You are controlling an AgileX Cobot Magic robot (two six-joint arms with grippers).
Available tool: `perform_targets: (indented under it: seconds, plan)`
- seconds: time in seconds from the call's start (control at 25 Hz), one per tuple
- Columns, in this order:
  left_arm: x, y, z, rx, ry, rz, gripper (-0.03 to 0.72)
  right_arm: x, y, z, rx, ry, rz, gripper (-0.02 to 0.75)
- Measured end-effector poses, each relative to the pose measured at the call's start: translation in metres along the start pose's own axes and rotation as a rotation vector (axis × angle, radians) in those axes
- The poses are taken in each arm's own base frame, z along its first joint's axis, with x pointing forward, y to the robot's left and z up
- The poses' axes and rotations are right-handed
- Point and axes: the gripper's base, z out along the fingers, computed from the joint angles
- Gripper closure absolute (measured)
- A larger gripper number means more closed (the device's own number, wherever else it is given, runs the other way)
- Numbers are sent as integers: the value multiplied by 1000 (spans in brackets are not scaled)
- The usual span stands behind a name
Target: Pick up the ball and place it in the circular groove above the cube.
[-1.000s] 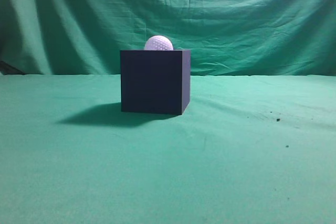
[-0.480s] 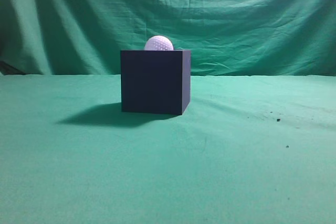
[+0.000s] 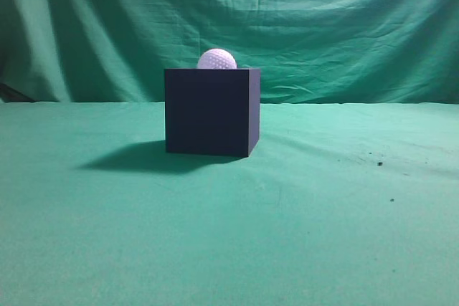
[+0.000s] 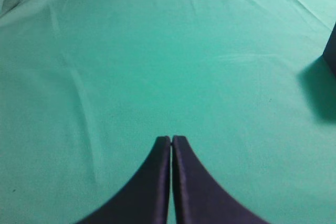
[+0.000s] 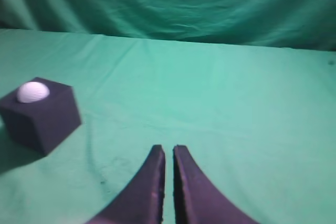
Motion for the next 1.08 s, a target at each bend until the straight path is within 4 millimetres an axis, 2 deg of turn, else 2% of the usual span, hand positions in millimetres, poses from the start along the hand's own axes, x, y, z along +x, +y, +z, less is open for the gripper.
perform_targets:
  seconds: [0.32,1.08]
  plan:
    - [0,0,0,0,0,0,688,58,-7,15,141,68,100,738]
    - [0,0,0,0,0,0,688,60,-7,15,143,71,101,738]
